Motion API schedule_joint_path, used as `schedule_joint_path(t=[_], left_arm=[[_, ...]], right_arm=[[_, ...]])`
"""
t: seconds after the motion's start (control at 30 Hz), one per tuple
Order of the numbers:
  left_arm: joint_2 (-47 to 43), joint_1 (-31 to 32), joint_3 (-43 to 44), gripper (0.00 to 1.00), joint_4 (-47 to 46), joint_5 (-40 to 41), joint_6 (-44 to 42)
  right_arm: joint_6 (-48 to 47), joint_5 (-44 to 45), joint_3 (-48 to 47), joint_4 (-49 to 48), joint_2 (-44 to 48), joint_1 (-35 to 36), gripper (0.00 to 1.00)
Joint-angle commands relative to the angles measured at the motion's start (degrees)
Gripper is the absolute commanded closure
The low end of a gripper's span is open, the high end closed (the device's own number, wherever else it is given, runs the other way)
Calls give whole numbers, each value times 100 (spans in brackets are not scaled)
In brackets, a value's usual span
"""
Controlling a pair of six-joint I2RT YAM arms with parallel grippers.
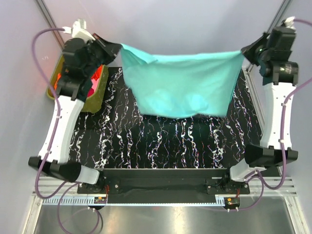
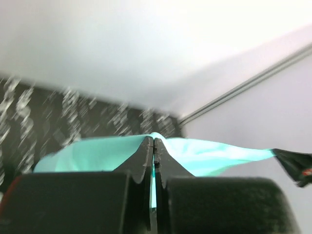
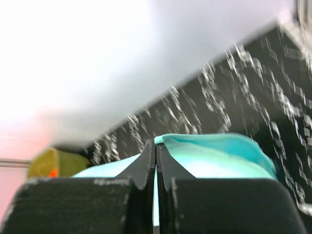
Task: Fold and stack the t-shirts
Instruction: Flatten the tshirt out
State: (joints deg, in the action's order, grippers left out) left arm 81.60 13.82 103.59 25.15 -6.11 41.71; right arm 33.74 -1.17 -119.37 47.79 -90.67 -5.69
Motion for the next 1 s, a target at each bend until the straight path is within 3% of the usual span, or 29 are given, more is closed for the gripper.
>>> schedule_joint_path(t=[0.0,0.1,0.23,0.33,0.4,0.43,0.5,0.63,0.77,0.8,0.83,0.97], left_arm=[[-653,41,224,100,-572,-206,223],[-1215,77,-469,100,-581,-285,170],[-2268,155,-2024,100,-572,-417,275],[-2919,365,-3926,100,-598,-531,267],[-3193,480,-4695,100,-590,-593,267],[-3412,516,-5421,100,-590,-619,345],[-3659,525,-6084,100,-660,-646,469],[-3696,534,-7455,100,-1203,-812,855],[-3424,586,-7679,100,-1469,-875,865],[-3319,595,-7670,100,-1434,-770,821],[-3265,595,-7626,100,-1416,-734,777],[-2975,604,-7494,100,-1468,-812,759]], right_arm=[[-297,3,-658,257,426,-19,100],[-403,81,-45,292,996,-19,100],[-482,82,1735,257,1727,-19,100],[-543,-67,3220,100,2254,-19,100],[-500,-120,4005,-6,2622,-19,100],[-439,-120,4758,-137,2721,-19,100],[-245,-147,5743,-435,2862,-19,100],[18,-357,6724,-1138,2337,-28,99],[133,-7,6664,-1045,1247,-19,92],[168,246,6542,-931,906,-19,85],[281,318,6480,-712,781,-19,71],[624,249,6523,-622,787,-20,58]])
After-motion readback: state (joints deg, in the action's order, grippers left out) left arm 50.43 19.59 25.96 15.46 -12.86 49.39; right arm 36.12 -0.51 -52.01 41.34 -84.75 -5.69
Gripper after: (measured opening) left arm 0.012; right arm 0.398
